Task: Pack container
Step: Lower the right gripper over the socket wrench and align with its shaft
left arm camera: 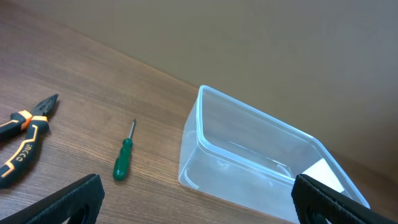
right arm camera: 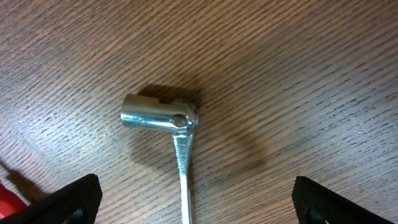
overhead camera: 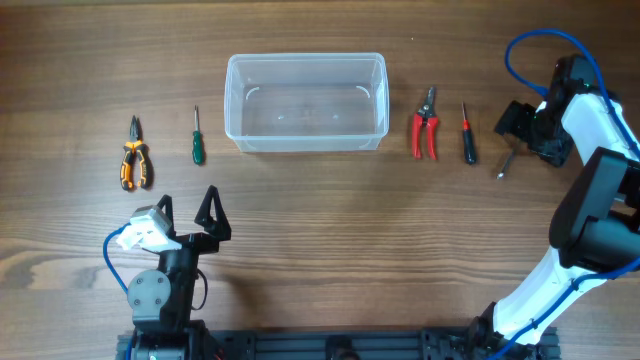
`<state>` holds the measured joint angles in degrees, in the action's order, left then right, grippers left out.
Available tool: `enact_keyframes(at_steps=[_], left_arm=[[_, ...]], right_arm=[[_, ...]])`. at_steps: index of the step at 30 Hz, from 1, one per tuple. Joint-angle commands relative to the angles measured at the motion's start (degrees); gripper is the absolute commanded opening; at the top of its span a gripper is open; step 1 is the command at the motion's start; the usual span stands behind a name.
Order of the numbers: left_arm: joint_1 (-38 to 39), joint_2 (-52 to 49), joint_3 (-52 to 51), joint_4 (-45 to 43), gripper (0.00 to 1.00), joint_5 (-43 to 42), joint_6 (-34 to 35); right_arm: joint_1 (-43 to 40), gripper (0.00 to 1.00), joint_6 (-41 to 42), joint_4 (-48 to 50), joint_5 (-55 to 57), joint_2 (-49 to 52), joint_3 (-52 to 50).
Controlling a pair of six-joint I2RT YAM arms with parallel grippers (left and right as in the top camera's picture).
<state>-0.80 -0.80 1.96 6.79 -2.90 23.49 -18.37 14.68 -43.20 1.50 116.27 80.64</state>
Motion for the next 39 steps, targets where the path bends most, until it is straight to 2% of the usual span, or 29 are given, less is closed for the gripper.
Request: enact_keyframes(at_steps=[1,13,23,31,37,39], left_arm=[[0.2,0.4,-0.5,-0.2,1.00,-0.5,0.8],[0.2,0.4,-0.5,-0.2,1.00,-0.5,0.8],[0.2,0.4,-0.5,-0.2,1.00,-0.5,0.8],[0.2,0.4,-0.5,-0.2,1.00,-0.5,0.8],[0.2,0.4,-0.5,-0.2,1.00,-0.5,0.8],[0.2,0.4,-0.5,-0.2,1.00,-0.5,0.8]], right_arm=[[0.3,0.97,-1.2,0.2,-0.6,0.5,-0.5],[0.5,0.96,-2.7,-0.5,0.0,0.7,-0.5],[0.7,0.97,-3.1,-1.6,-0.1,6.8,-0.5],[0.9,0.95,-3.3,-1.4,-1.9,6.9,-0.5],[0.9,0.82,-3.3,-0.7,-4.2,6.9,-0.5],[0.9,0.80,-3.3,-0.7,-4.2,6.9,-0.5]])
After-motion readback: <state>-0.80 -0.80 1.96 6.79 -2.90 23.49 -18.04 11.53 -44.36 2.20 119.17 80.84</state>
